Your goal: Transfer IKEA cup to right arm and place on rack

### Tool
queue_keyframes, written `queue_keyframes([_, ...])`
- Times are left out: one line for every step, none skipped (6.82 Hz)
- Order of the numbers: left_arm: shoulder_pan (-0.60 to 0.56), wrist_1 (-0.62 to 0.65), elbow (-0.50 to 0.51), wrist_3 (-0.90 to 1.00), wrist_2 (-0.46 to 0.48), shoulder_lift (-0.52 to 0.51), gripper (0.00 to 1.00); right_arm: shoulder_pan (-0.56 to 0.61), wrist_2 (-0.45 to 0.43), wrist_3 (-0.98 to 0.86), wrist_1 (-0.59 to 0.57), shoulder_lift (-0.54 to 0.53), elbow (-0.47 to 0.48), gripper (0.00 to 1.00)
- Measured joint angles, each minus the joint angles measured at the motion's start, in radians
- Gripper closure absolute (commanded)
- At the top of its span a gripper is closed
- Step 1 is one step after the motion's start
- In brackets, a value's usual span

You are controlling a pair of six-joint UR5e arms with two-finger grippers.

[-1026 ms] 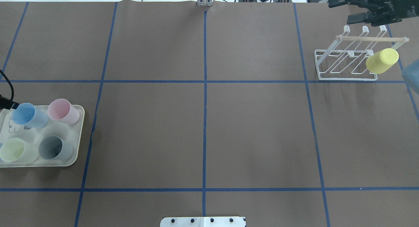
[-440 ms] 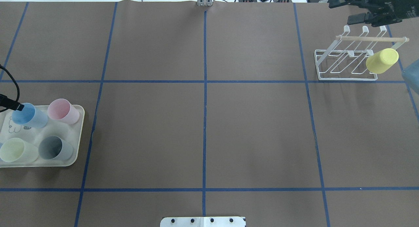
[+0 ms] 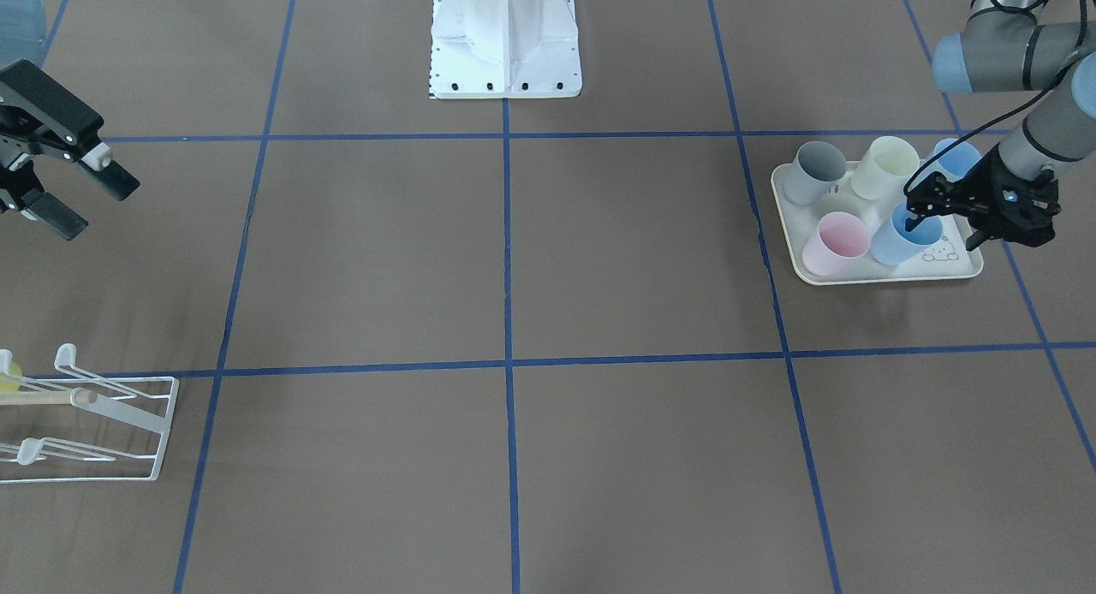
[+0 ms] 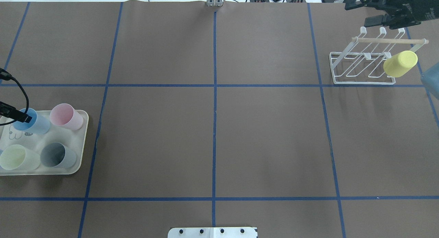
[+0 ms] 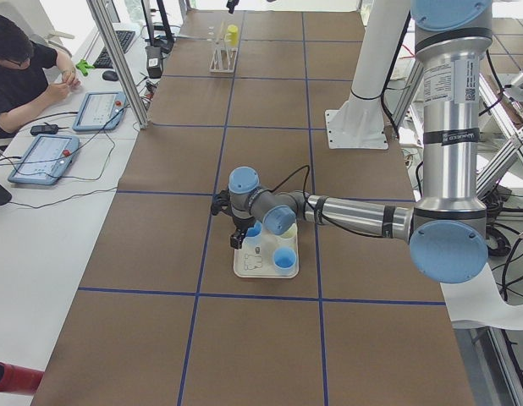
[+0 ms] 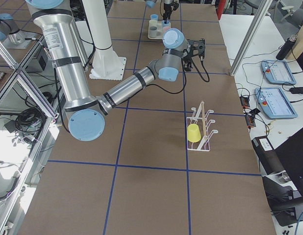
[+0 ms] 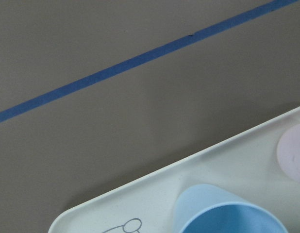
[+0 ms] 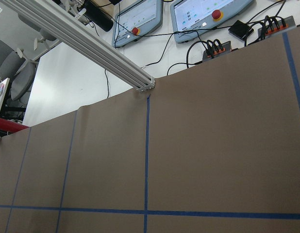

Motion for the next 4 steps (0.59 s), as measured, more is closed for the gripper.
queue_keyframes([0.005,0.001,0.003,0.005,0.002,0.001,1.0,0.0,0.0,-0.001,0.0,0.001,-0.001,0.01])
queue_keyframes([0.004,0.001,-0.001,0.004,0.003,0.005,1.0,0.001,0.0,0.0,0.001,0.003,-0.001,0.01])
queue_keyframes([-0.001,0.001,-0.014,-0.007,0.003,0.013,1.0,0.0,0.0,0.003,0.001,0.005,-0.001,0.01])
queue_keyframes([-0.008,0.002,-0.034,-0.019,0.003,0.025,1.0,0.0,0.0,0.005,0.001,0.006,0.0,0.01])
